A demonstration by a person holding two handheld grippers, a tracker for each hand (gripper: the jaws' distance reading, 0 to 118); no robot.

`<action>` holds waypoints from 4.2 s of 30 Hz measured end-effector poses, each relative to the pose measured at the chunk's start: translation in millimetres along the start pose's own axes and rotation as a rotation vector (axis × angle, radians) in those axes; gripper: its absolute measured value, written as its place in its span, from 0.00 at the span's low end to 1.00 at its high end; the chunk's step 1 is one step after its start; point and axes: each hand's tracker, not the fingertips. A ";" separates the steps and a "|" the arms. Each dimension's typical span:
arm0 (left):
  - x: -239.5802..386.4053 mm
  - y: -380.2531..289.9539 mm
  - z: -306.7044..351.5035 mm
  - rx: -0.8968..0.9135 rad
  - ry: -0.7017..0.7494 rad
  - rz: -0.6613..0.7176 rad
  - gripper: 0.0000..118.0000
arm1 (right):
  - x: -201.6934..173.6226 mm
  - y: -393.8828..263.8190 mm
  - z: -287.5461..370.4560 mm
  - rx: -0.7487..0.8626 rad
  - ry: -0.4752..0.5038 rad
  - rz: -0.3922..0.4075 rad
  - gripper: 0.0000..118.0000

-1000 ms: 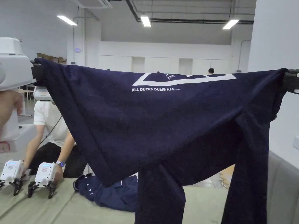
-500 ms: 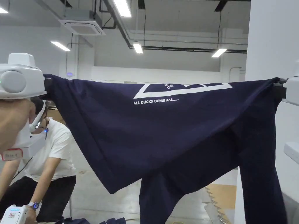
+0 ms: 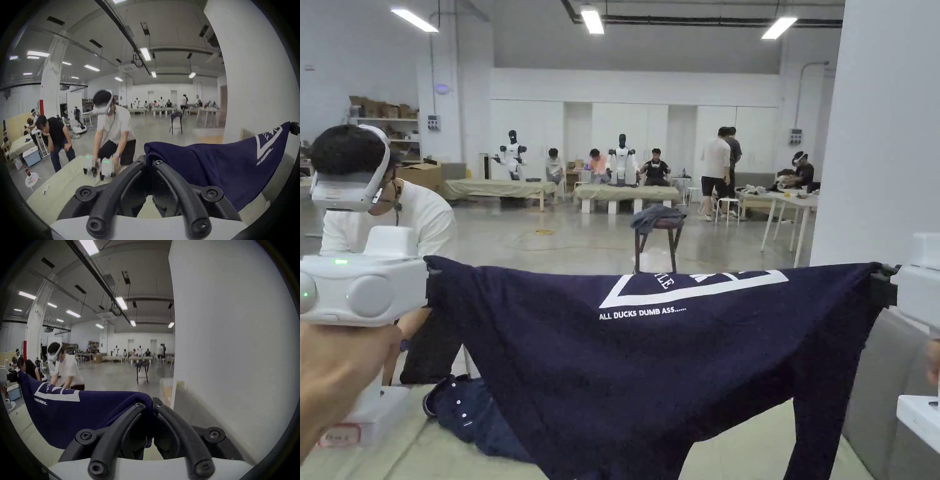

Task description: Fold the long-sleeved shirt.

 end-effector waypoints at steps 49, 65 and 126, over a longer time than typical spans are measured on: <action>-46.5 -362.3 265.0 -0.462 -0.082 0.124 0.05 | 9.1 -322.3 300.3 -0.278 0.117 0.112 0.00; -73.4 -450.5 230.5 -0.877 -0.065 0.359 0.81 | -79.6 -353.8 261.6 -0.338 0.291 0.043 0.00; -26.1 -140.5 270.1 0.039 -0.274 0.269 0.07 | 0.9 -22.3 225.3 0.012 0.449 0.074 0.01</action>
